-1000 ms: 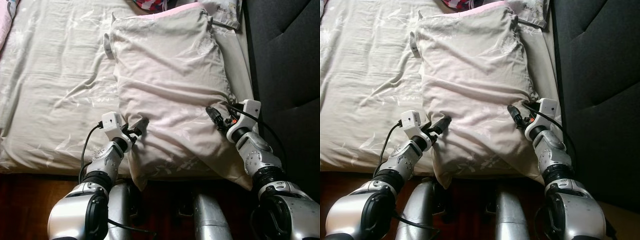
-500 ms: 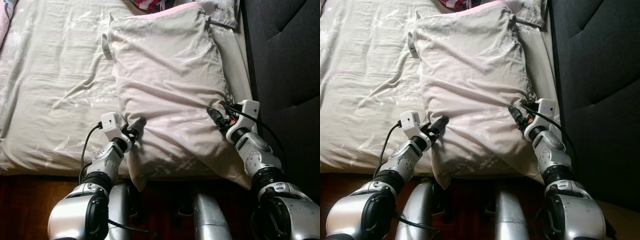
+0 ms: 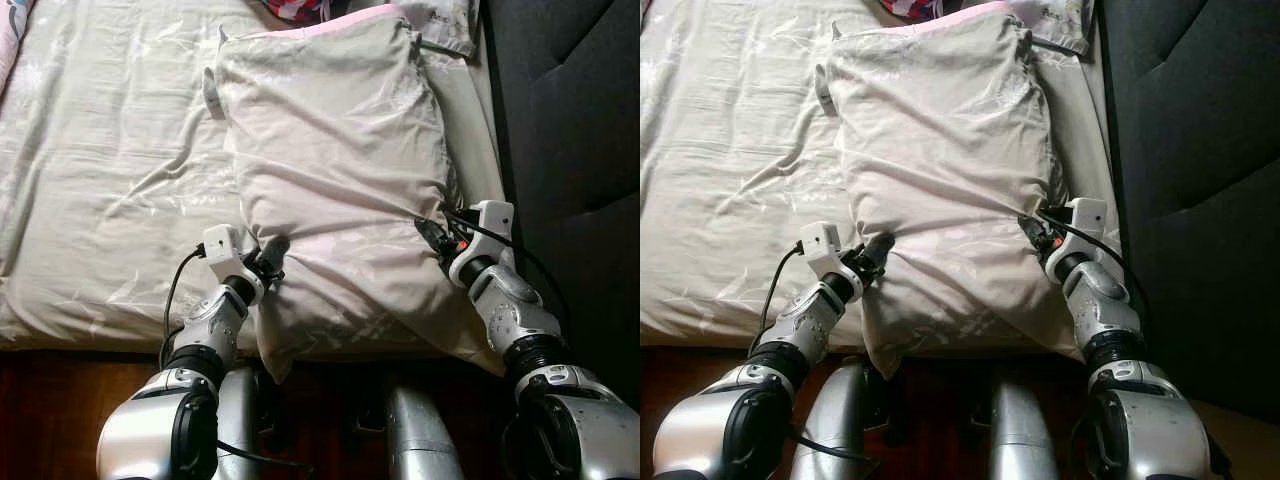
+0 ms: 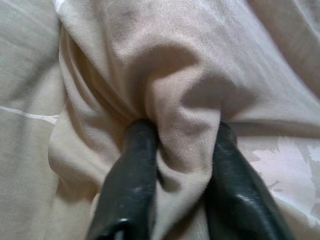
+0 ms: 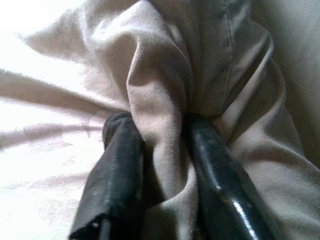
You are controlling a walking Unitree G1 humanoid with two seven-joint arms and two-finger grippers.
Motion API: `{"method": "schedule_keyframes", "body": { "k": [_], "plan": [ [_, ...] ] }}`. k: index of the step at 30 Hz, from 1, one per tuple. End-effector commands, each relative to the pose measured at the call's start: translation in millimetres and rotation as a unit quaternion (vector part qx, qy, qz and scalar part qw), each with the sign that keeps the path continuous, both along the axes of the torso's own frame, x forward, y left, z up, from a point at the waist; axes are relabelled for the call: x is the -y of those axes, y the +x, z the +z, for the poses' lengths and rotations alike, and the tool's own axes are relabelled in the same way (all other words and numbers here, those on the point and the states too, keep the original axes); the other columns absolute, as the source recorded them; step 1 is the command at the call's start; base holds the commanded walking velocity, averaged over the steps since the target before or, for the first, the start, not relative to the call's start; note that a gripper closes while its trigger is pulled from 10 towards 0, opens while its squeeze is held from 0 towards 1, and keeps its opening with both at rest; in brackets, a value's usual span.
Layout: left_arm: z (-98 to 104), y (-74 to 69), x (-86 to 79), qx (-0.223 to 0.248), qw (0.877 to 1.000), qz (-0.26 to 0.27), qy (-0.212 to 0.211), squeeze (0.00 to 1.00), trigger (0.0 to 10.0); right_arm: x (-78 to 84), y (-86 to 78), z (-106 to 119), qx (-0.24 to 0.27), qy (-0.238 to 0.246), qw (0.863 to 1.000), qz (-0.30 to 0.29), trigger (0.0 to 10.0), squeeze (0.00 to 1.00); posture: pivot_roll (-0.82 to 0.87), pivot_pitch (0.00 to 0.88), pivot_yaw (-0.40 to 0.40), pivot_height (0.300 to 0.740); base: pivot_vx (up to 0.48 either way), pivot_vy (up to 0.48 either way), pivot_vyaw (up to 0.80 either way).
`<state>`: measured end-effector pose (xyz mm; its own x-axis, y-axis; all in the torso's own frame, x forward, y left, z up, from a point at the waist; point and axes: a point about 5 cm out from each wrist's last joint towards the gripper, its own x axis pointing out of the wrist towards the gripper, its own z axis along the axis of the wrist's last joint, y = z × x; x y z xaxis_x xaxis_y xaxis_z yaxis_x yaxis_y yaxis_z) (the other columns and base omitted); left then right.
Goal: Clean up the room
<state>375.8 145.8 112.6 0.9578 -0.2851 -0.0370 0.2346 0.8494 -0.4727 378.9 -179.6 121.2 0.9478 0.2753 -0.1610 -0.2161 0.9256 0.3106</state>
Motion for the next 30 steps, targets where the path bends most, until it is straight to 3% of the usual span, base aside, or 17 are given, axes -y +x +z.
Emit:
{"method": "schedule_keyframes", "body": {
  "k": [1,26,27,29,30],
  "plan": [
    [-21.6,-10.9,3.1,-0.035,0.999,-0.009,-0.001,0.00,0.0,-10.8,-23.8,-49.9,-0.104,-0.001,0.994,0.025,0.0,0.00,0.04,0.525,-0.078,0.641,0.000,0.000,0.00],
    [-9.7,-6.2,-0.6,-0.001,1.000,0.007,0.011,0.00,0.0,-22.6,-20.9,-47.0,-0.083,0.004,0.996,0.017,0.0,0.00,0.07,0.447,-0.044,0.641,0.000,0.000,0.00],
    [-10.8,-6.2,-2.0,-0.004,0.999,0.020,0.045,0.00,0.0,-22.7,-19.7,-44.9,-0.074,0.001,0.997,0.012,0.0,0.00,0.07,0.436,-0.039,0.641,0.000,0.000,0.00],
    [-11.3,-5.5,-4.5,-0.010,0.997,0.039,0.072,0.00,0.0,-20.7,-17.3,-40.4,-0.054,-0.013,0.998,-0.002,0.0,0.00,0.08,0.429,-0.035,0.641,0.000,0.000,0.00],
    [-9.3,-4.7,-5.2,-0.004,0.996,0.043,0.079,0.00,10.0,-19.6,-15.9,-37.9,-0.048,-0.016,0.999,-0.009,10.0,0.00,0.08,0.421,-0.032,0.641,0.000,0.000,0.00]
  ]
}}
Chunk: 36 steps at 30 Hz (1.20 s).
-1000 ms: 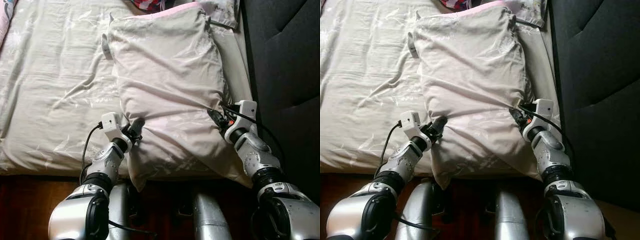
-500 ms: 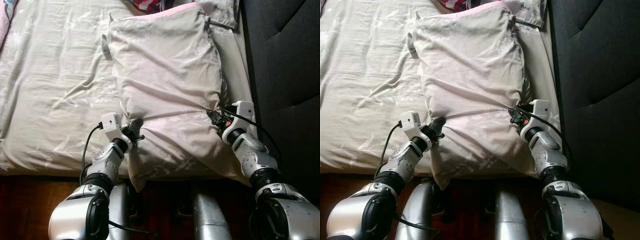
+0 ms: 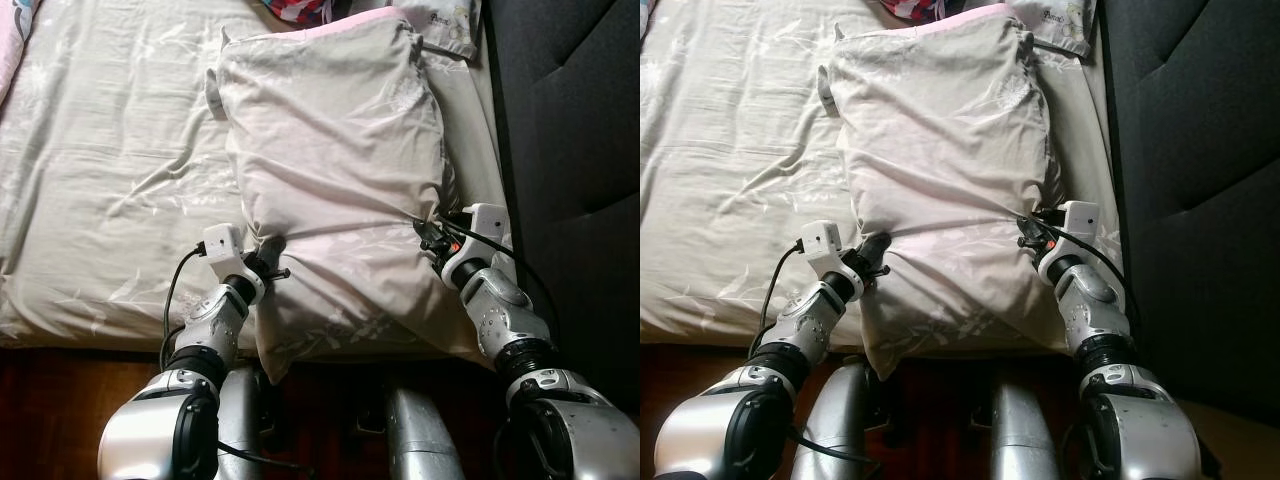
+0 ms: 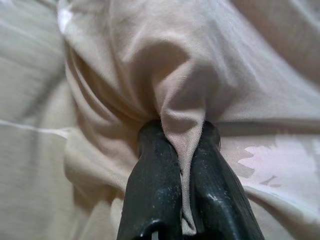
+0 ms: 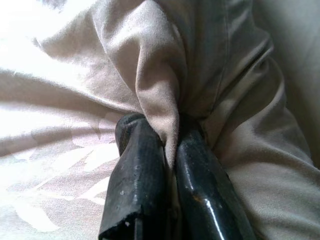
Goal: Clean up the room
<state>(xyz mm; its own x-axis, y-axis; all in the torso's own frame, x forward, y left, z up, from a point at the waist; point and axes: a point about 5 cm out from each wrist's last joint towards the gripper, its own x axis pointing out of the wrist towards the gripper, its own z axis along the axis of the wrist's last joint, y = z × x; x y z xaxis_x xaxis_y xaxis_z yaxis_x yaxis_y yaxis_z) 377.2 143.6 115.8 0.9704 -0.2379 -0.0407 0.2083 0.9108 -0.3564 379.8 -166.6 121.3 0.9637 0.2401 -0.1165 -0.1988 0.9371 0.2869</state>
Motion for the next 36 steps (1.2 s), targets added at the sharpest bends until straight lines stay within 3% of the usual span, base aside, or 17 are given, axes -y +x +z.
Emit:
{"method": "schedule_keyframes", "body": {
  "k": [1,6,13,17,18,22,24,26,31,32,36],
  "plan": [
    [-10.9,-5.5,-7.7,-0.013,0.999,0.024,0.020,0.00,10.0,-6.0,-15.9,-36.4,-0.070,-0.009,0.998,0.004,10.0,0.00,0.08,0.421,-0.032,0.641,0.000,0.000,0.00],
    [20.4,6.9,-16.4,0.048,0.996,0.060,0.043,0.00,10.0,9.4,-4.1,-9.2,0.000,-0.011,0.998,-0.059,10.0,0.00,0.07,0.395,-0.018,0.641,0.000,0.000,0.00],
    [78.7,26.3,-8.5,0.130,0.989,0.068,-0.004,0.00,10.0,35.7,7.4,39.1,0.113,-0.040,0.983,-0.141,10.0,0.00,0.07,0.368,-0.004,0.641,0.000,0.000,0.00],
    [108.0,31.7,-0.3,0.179,0.982,0.054,-0.015,0.00,10.0,55.2,7.0,73.6,0.200,-0.055,0.958,-0.199,10.0,0.00,0.06,0.359,0.007,0.641,0.000,0.000,0.00],
    [116.4,32.5,2.1,0.196,0.979,0.051,-0.026,0.00,10.0,63.3,5.0,86.3,0.231,-0.062,0.946,-0.219,10.0,0.00,0.06,0.358,0.010,0.641,0.000,0.000,0.00],
    [126.1,33.3,4.9,0.213,0.975,0.046,-0.045,0.00,10.0,72.3,1.5,102.3,0.272,-0.082,0.928,-0.243,10.0,0.00,0.05,0.355,0.015,0.641,0.000,0.000,0.00],
    [130.8,33.3,7.3,0.224,0.972,0.043,-0.055,0.00,10.0,78.8,-2.3,113.4,0.301,-0.101,0.912,-0.259,10.0,0.00,0.05,0.355,0.017,0.641,0.000,0.000,0.00],
    [138.7,32.9,8.9,0.243,0.966,0.045,-0.074,0.00,10.0,92.6,-10.1,129.5,0.340,-0.109,0.886,-0.296,10.0,0.00,0.04,0.355,0.018,0.641,0.000,0.000,0.00],
    [147.8,31.8,11.2,0.267,0.957,0.036,-0.108,0.00,10.0,101.1,-20.1,142.8,0.382,-0.127,0.858,-0.318,10.0,0.00,0.04,0.356,0.020,0.641,0.000,0.000,0.00],
    [153.4,31.6,12.5,0.277,0.953,0.029,-0.122,0.00,10.0,105.4,-24.6,147.9,0.394,-0.126,0.847,-0.335,10.0,0.00,0.03,0.356,0.021,0.641,0.000,0.000,0.00],
    [157.1,31.5,20.6,0.283,0.951,-0.005,-0.126,0.00,10.0,115.7,-32.2,150.3,0.397,-0.135,0.828,-0.372,10.0,0.00,0.03,0.355,0.020,0.641,0.000,0.000,0.00]
  ]
}}
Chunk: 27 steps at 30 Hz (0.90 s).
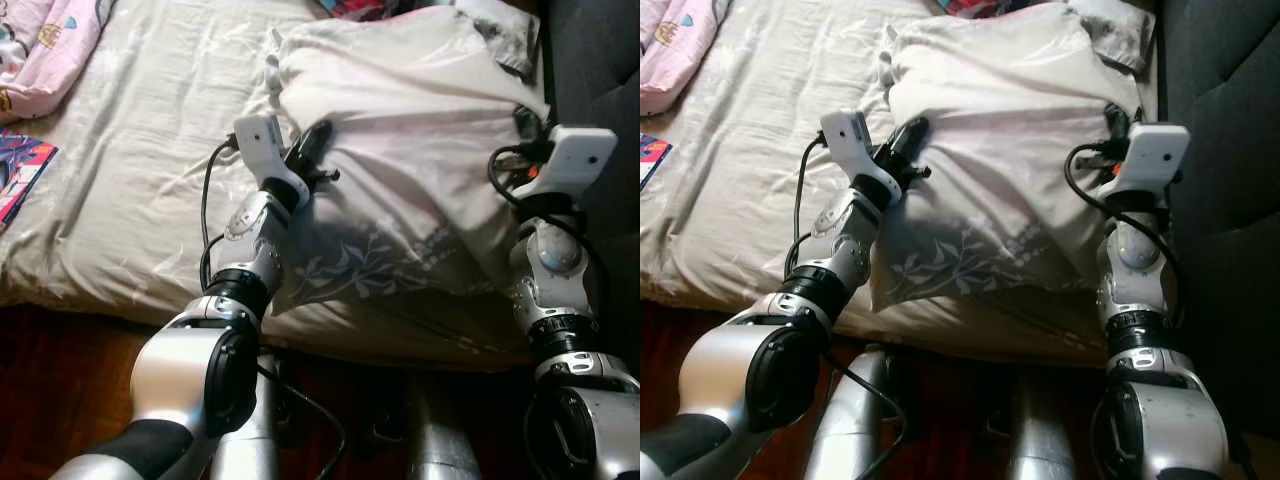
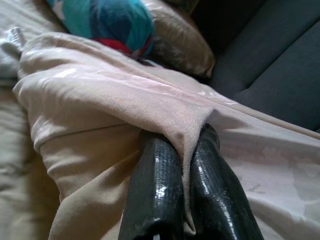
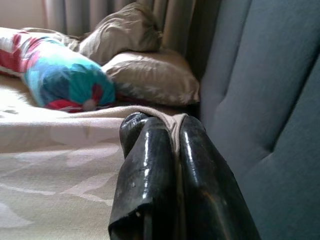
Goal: Clean up the room
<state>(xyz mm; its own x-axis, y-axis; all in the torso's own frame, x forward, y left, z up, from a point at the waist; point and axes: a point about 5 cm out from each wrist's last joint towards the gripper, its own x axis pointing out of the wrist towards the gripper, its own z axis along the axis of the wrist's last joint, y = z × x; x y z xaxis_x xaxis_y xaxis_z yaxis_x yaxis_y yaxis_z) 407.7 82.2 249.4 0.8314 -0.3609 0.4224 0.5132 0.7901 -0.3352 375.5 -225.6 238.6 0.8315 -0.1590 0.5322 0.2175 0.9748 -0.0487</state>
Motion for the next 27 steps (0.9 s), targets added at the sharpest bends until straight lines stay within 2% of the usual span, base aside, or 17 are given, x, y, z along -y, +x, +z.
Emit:
{"method": "schedule_keyframes", "body": {
  "k": [1,4,5,6,11,14,17,18,19,20,21,23,27],
  "plan": [
    [23.0,0.9,-38.8,0.053,0.995,0.061,-0.067,0.00,10.0,60.1,-30.8,32.0,0.112,0.043,0.984,-0.132,10.0,0.00,0.04,0.354,0.019,0.641,0.000,0.000,0.00],
    [18.3,0.7,-33.7,0.044,0.996,0.031,-0.068,0.00,10.0,69.0,-40.0,27.3,0.117,0.041,0.978,-0.170,10.0,0.00,0.04,0.354,0.021,0.641,0.000,0.000,0.00],
    [8.5,0.0,-29.5,0.028,0.997,0.000,-0.066,0.00,10.0,79.8,-52.0,20.3,0.120,0.040,0.969,-0.213,10.0,0.00,0.04,0.355,0.024,0.641,0.000,0.000,0.00],
    [4.4,-0.6,-27.9,0.023,0.997,-0.014,-0.067,0.00,10.0,84.6,-57.7,17.7,0.122,0.037,0.964,-0.232,10.0,0.00,0.04,0.357,0.025,0.641,0.000,0.000,0.00],
    [-4.0,-3.2,-25.9,0.019,0.996,-0.041,-0.080,0.00,10.0,101.3,-79.6,14.5,0.133,0.017,0.946,-0.297,10.0,0.00,0.04,0.360,0.025,0.641,0.000,0.000,0.00],
    [-8.4,-3.4,-24.4,0.009,0.996,-0.045,-0.080,0.00,10.0,110.0,-83.1,-0.2,0.098,0.025,0.947,-0.306,10.0,0.00,0.03,0.360,0.026,0.641,0.000,0.000,0.00],
    [-13.7,-3.0,-23.8,-0.005,0.996,-0.041,-0.082,0.00,10.0,105.9,-75.8,-19.1,0.054,0.053,0.959,-0.272,10.0,0.00,0.03,0.358,0.029,0.641,0.000,0.000,0.00],
    [-13.7,-3.0,-23.8,-0.005,0.996,-0.041,-0.082,0.00,10.0,105.9,-75.8,-19.1,0.054,0.053,0.959,-0.272,10.0,0.00,0.03,0.358,0.029,0.641,0.000,0.000,0.00],
    [-15.5,-3.0,-24.0,-0.010,0.996,-0.039,-0.080,0.00,10.0,101.9,-70.8,-26.8,0.031,0.065,0.966,-0.250,10.0,0.00,0.03,0.358,0.030,0.641,0.000,0.000,0.00],
    [-19.1,-3.4,-24.0,-0.017,0.996,-0.037,-0.073,0.00,10.0,87.4,-57.2,-45.8,-0.028,0.108,0.977,-0.181,10.0,0.00,0.03,0.358,0.032,0.641,0.000,0.000,0.00],
    [-20.4,-3.7,-24.0,-0.019,0.997,-0.036,-0.071,0.00,10.0,80.1,-51.5,-53.5,-0.051,0.127,0.979,-0.148,10.0,0.00,0.03,0.358,0.032,0.641,0.000,0.000,0.00],
    [-23.5,-4.5,-23.6,-0.022,0.997,-0.039,-0.066,0.00,10.0,61.5,-41.3,-69.2,-0.106,0.129,0.982,-0.089,10.0,0.00,0.04,0.359,0.034,0.641,0.000,0.000,0.00],
    [-27.7,-5.8,-24.0,-0.026,0.997,-0.043,-0.059,0.00,10.0,39.9,-32.8,-87.7,-0.163,0.125,0.978,-0.027,10.0,0.01,0.05,0.362,0.033,0.641,0.000,0.000,0.00]
  ]
}}
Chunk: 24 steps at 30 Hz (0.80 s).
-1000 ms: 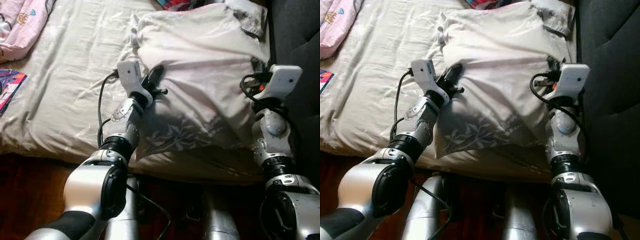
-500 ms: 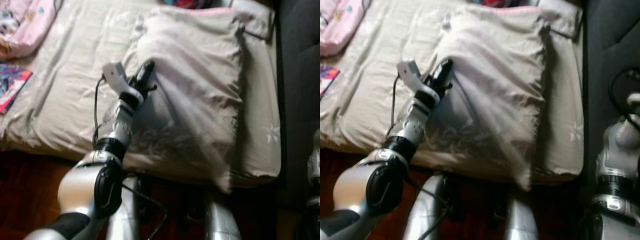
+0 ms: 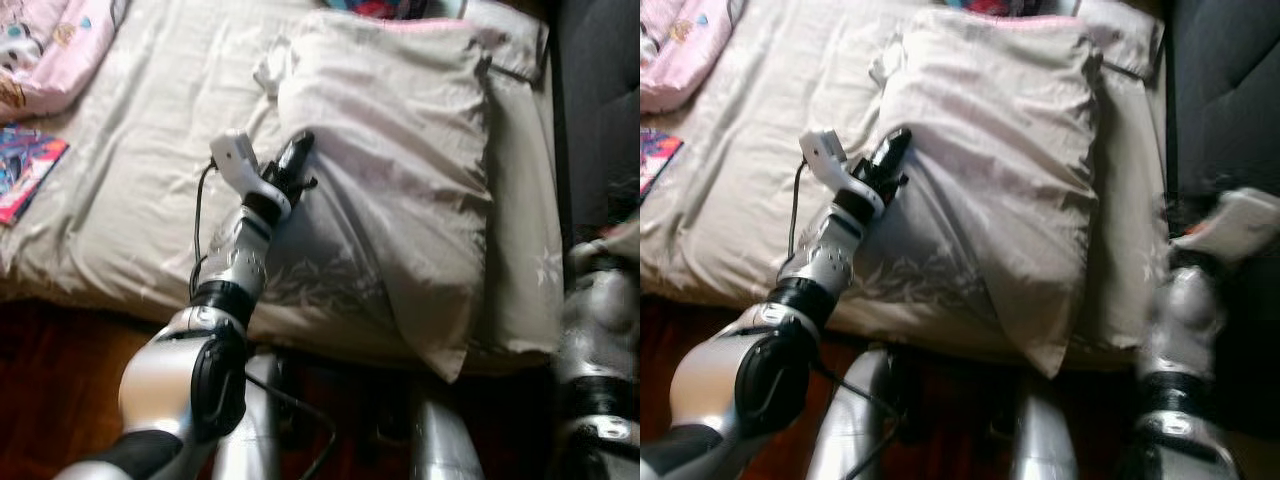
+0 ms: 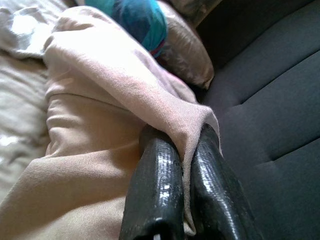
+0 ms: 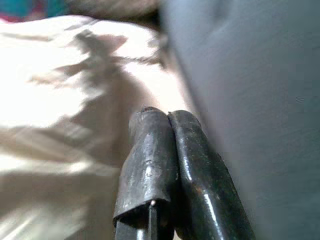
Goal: Clean up the room
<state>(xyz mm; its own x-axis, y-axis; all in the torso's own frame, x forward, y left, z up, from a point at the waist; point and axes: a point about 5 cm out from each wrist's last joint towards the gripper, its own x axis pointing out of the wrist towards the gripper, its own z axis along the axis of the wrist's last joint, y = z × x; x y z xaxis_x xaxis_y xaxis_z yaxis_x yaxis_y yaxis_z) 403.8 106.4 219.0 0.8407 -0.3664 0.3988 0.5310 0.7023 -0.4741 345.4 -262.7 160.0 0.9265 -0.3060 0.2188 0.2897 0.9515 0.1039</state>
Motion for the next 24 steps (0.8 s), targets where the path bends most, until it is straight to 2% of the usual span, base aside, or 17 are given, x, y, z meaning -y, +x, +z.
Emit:
{"method": "schedule_keyframes", "body": {
  "k": [1,2,8,11,15,21,24],
  "plan": [
    [2.7,-1.9,0.2,0.017,1.000,-0.008,0.004,0.00,10.0,2.9,-2.7,-9.1,-0.018,0.011,1.000,0.006,10.0,0.01,0.05,0.362,0.033,0.641,0.000,0.000,0.00],
    [0.7,-2.4,0.0,0.015,1.000,-0.009,0.007,0.00,10.0,-3.3,0.0,-15.7,-0.039,0.018,0.999,0.026,10.0,1.00,0.05,0.364,0.033,0.641,0.000,0.000,0.00],
    [-7.5,-4.8,-0.3,0.006,1.000,-0.013,0.018,0.00,10.0,-14.4,10.7,-8.9,-0.020,0.063,0.994,0.084,10.0,1.00,0.06,0.371,0.033,0.641,0.000,0.000,0.00],
    [-15.3,-6.7,-1.3,-0.004,1.000,-0.014,0.026,0.00,10.0,-26.2,18.6,-6.2,-0.017,0.099,0.985,0.139,10.0,1.00,0.06,0.375,0.032,0.641,0.000,0.000,0.00],
    [-23.0,-9.0,-3.1,-0.014,0.999,-0.012,0.036,0.00,10.0,-35.2,24.1,-9.9,-0.033,0.113,0.978,0.171,10.0,1.00,0.07,0.381,0.031,0.641,0.000,0.000,0.00],
    [-29.7,-12.3,-4.9,-0.020,0.998,-0.014,0.051,0.00,10.0,-38.7,27.5,-27.1,-0.107,0.101,0.977,0.156,10.0,1.00,0.08,0.390,0.033,0.641,0.000,0.000,0.00],
    [-32.7,-13.7,-6.4,-0.023,0.998,-0.015,0.058,0.00,10.0,-37.4,27.3,-31.7,-0.116,0.111,0.977,0.140,10.0,1.00,0.09,0.396,0.036,0.641,0.000,0.000,0.00]
  ]
}}
